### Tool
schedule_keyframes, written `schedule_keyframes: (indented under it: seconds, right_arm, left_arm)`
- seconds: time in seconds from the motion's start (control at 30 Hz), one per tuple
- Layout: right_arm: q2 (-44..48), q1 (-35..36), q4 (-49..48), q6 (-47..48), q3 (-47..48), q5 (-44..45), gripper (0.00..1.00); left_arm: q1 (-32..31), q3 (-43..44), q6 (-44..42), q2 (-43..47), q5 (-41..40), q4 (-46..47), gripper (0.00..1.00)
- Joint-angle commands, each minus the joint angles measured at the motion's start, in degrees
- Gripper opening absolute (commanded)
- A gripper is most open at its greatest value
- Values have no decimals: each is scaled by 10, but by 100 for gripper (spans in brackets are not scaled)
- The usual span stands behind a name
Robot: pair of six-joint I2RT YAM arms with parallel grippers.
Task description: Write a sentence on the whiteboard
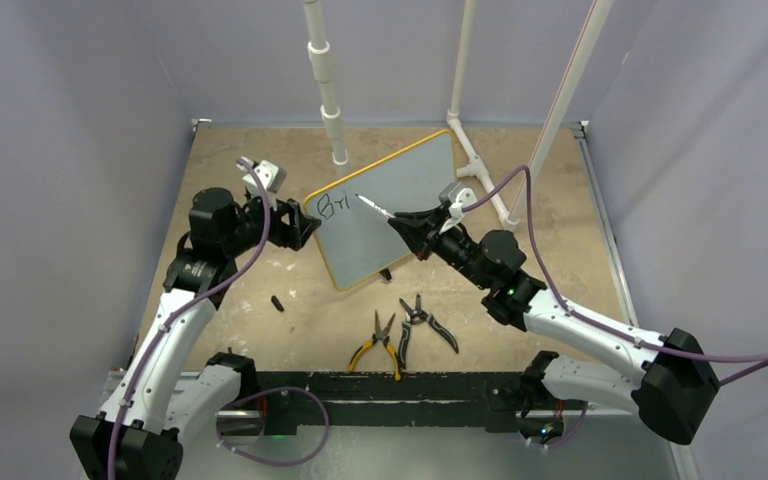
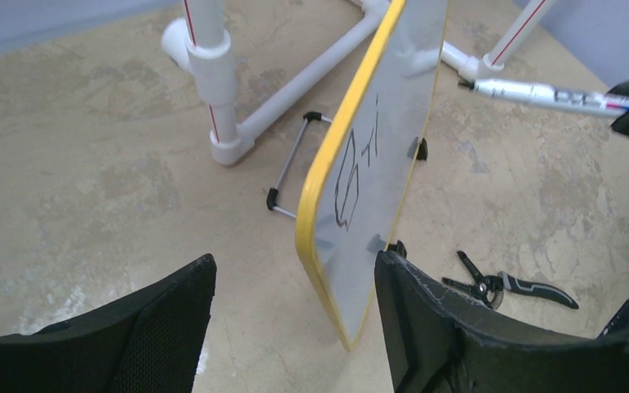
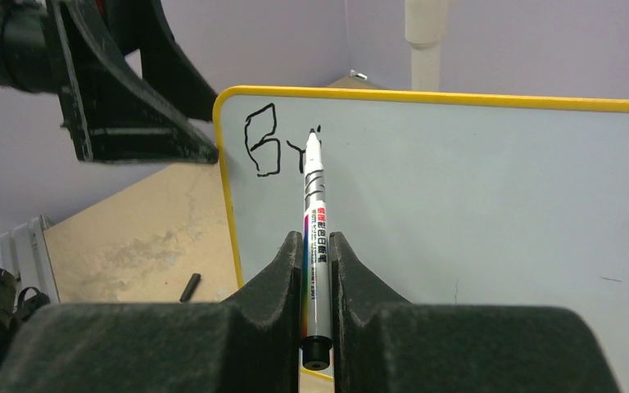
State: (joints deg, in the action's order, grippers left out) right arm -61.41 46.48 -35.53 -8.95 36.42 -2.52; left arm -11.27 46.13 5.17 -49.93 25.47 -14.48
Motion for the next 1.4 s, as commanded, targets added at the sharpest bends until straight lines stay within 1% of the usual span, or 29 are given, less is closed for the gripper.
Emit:
schedule_keyframes:
  seconds: [0.0, 0.1, 0.2, 0.33, 0.5, 0.57, 0.67, 0.9, 1.0, 1.23, 1.37]
  right_arm:
    - [15, -2, -15, 14, -8, -14, 0]
    - [15, -2, -22, 27, -11, -28, 0]
    - [7, -2, -26, 31, -10, -32, 0]
    - [-5, -2, -30, 33, -7, -30, 0]
    - [-22, -3, -29, 25, 0, -6, 0]
    - [-28, -5, -31, 22, 3, -6, 0]
    - [-37, -8, -33, 20, 8, -6, 0]
    - [-51, -13, -40, 20, 18, -4, 0]
    - [-54, -15, -43, 20, 19, -3, 0]
    - [-59, -17, -51, 18, 22, 3, 0]
    - [-64, -17, -59, 18, 26, 3, 0]
  left_arm:
    - [2, 75, -37, -29, -2, 1, 70]
    - [2, 107, -48, -64, 12, 16, 71]
    - [1, 133, -48, -103, 44, 38, 71]
    - [0, 150, -42, -149, 80, 72, 70]
    - [-5, 156, -30, -173, 108, 99, 69]
    - [-9, 157, -28, -178, 112, 104, 67]
    - [-16, 160, -26, -186, 114, 107, 62]
    - [-25, 163, -22, -202, 120, 118, 44]
    - [-27, 163, -21, -206, 123, 121, 40]
    - [-28, 155, -21, -206, 124, 128, 27]
    - [-28, 152, -21, -206, 127, 131, 16]
